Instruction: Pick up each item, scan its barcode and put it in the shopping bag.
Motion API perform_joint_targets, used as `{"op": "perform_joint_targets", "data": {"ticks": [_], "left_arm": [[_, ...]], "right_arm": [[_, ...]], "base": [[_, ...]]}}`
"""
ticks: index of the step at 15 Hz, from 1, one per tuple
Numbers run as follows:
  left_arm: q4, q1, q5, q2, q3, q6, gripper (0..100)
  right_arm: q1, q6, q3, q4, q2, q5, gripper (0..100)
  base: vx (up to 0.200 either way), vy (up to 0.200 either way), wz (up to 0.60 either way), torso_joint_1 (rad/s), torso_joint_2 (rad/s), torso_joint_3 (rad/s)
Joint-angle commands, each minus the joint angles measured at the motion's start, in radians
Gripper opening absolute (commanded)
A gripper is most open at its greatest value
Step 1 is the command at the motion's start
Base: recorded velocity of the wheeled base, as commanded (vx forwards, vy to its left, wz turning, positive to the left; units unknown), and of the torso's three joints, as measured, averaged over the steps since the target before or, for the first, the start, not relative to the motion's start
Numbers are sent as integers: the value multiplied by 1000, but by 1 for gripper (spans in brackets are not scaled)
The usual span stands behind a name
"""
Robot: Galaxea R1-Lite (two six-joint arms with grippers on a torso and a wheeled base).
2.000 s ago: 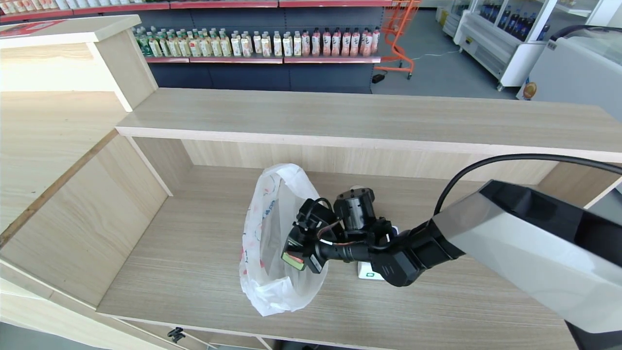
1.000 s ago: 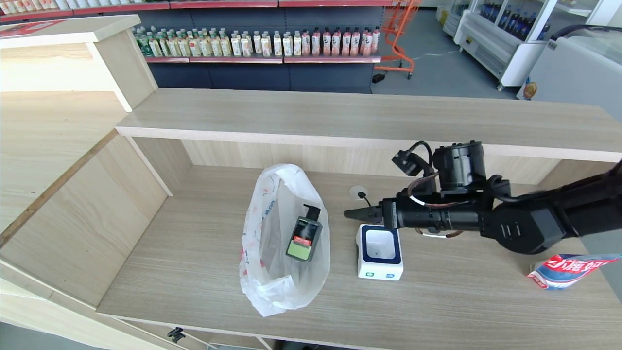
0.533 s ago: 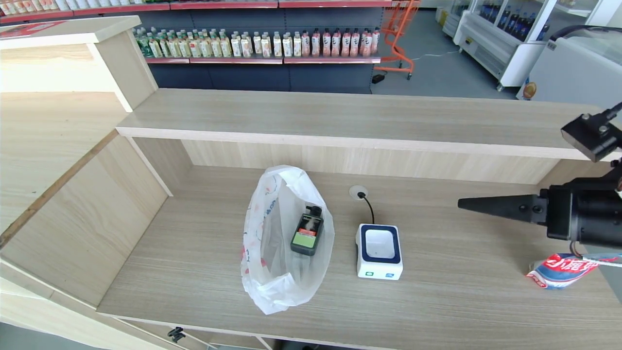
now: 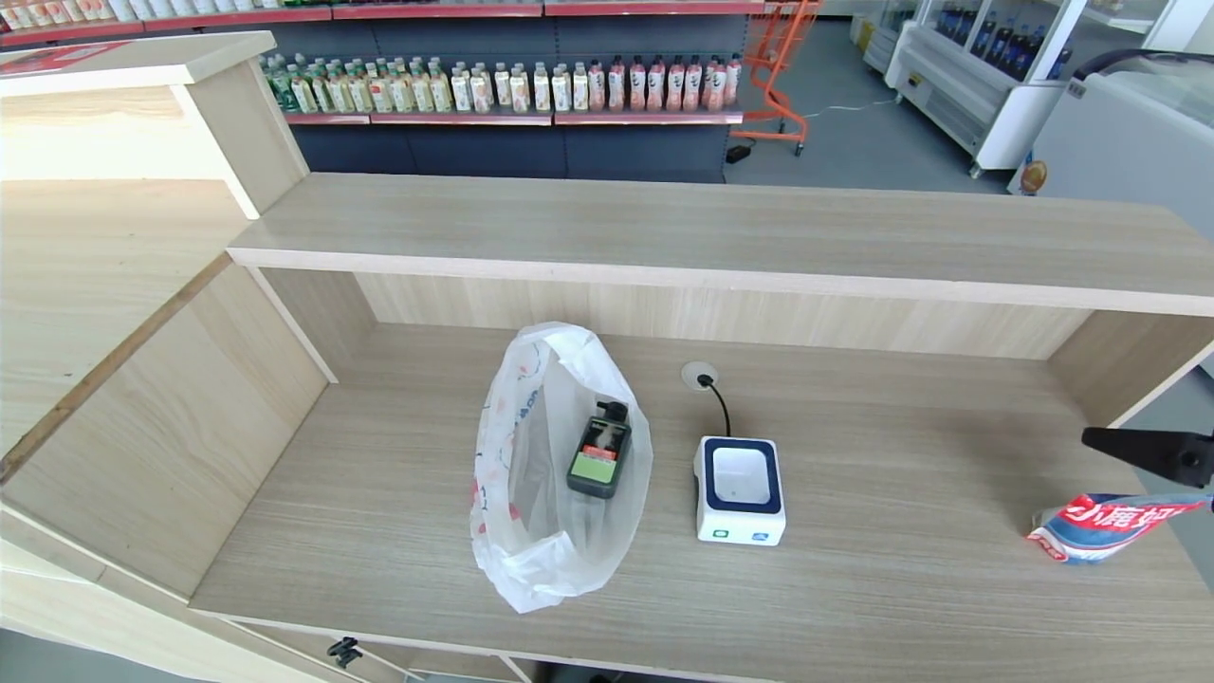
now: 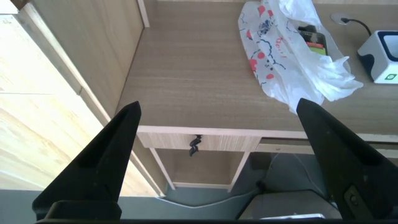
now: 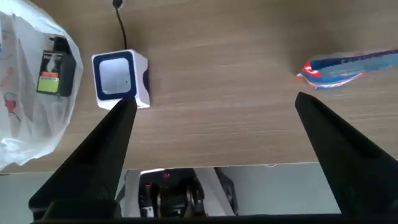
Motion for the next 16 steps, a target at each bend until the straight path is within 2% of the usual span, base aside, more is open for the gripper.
{"op": "perform_joint_targets", "data": {"ticks": [1,8,13,16], "left_arm": [[0,0,1,0,0,0,100],[0,0,-1,0,0,0,100],[0,0,-1,1,2,0,100],[0,0,-1,0,0,-1,100]], "right_arm": [[-93,-5,0,5,-37,0,100],[-136,-4,31,7,-48,-6,100],[-136,-4,54,10,-45,-6,100],[-136,-4,86,10,-49,-6,100]], "base": [[0,0,0,0,0,0],[0,0,0,0,0,0],[0,-200,0,-1,1,2],[0,0,0,0,0,0]]}}
